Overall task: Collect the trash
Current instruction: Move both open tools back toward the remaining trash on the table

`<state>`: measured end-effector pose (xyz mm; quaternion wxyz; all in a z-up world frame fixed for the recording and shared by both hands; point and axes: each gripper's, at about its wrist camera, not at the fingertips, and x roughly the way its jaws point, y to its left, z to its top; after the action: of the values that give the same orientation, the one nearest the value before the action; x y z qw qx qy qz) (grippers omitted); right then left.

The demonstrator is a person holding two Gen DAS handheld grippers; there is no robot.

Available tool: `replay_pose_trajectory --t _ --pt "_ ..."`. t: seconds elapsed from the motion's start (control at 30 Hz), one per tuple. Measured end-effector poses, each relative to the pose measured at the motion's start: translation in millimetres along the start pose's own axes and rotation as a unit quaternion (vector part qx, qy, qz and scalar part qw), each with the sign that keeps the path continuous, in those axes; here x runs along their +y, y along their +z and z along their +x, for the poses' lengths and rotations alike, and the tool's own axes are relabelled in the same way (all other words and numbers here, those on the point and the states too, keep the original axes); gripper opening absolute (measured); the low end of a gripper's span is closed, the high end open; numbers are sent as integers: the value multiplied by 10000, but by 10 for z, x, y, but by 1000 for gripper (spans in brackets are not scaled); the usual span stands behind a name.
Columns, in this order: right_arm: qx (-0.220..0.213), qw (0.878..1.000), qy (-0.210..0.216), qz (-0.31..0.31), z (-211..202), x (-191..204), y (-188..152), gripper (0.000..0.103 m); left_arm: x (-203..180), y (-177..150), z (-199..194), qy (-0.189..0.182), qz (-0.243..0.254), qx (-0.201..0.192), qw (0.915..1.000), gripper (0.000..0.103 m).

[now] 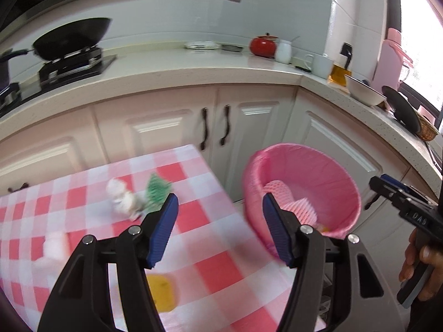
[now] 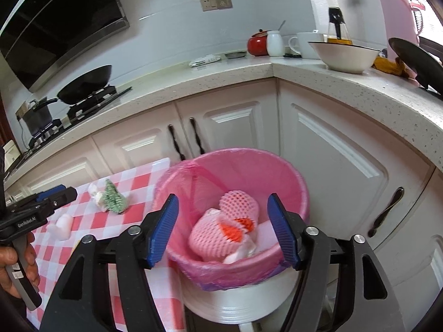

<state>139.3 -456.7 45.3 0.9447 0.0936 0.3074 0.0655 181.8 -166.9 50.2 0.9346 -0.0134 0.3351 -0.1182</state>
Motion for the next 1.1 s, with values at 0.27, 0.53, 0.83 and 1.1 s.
replay_pose_trajectory --t 0.27,0.53,0.83,1.1 --pt "22 9997 171 -169 -48 390 -71 67 580 -290 -280 390 -333 -2 9987 61" --pt "23 9995 245 -220 -105 713 -139 72 1180 -540 -653 803 -656 -71 9946 61" --pt "311 9973 514 -417 43 1221 -326 72 1884 -854 -976 1226 -1095 -40 9864 61" --pt "698 9924 836 -576 266 1723 -569 73 2248 -1100 -1051 1411 -1363 96 9805 61"
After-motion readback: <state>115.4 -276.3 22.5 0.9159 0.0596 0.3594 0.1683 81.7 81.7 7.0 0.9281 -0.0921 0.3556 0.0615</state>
